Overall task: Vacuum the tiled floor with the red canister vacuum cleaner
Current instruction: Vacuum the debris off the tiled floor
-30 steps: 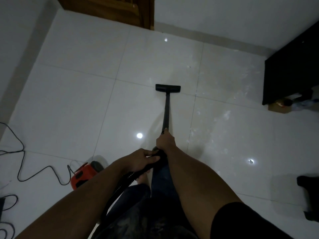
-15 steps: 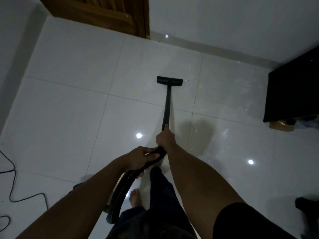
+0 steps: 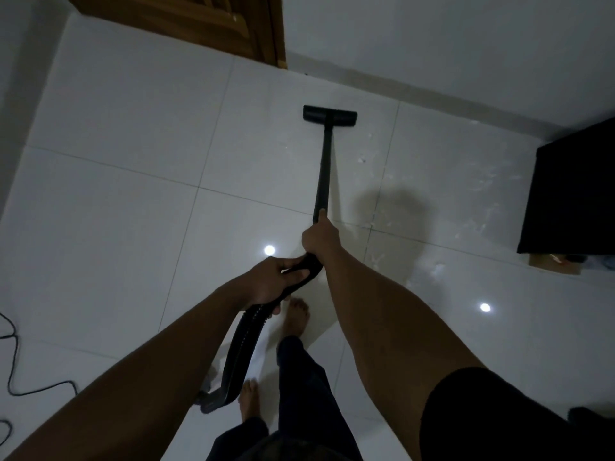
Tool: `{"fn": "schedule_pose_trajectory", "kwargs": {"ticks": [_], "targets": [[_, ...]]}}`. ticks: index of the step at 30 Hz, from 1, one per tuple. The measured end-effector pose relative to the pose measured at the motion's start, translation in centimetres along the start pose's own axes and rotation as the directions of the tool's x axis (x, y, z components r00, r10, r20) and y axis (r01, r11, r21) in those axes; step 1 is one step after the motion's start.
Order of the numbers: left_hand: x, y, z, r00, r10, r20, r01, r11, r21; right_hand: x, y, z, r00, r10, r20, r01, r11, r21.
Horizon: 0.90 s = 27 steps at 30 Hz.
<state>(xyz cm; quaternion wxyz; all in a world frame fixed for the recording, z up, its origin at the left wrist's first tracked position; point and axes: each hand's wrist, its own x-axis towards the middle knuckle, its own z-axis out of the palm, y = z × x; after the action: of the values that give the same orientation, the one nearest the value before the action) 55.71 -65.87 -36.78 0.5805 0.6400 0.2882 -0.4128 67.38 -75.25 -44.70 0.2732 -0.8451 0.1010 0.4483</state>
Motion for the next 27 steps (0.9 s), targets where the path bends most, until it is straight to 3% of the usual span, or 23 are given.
{"fn": "schedule_pose_trajectory", "kwargs": {"ticks": [5, 14, 27], "targets": [[2.9, 3.0, -1.3, 0.998, 0.031, -0.061, -0.033, 0.999, -0.036, 4.0, -2.8, -2.7, 0.999, -0.037, -0.025, 0.036, 0.998, -0.053], [3.8, 5.2, -2.9, 0.989, 0.07, -0.13, -0.072, 0.997, -0.013, 5.9, -5.5, -3.9, 0.997, -0.04, -0.059, 0.042, 0.998, 0.037], [-4.3, -3.8, 1.6, 0.997, 0.009, -0.072, 0.004, 0.984, 0.176, -3.7, 3.6, 4.4, 0.994, 0.012, -0.106, 0.017, 0.964, 0.267]]}}
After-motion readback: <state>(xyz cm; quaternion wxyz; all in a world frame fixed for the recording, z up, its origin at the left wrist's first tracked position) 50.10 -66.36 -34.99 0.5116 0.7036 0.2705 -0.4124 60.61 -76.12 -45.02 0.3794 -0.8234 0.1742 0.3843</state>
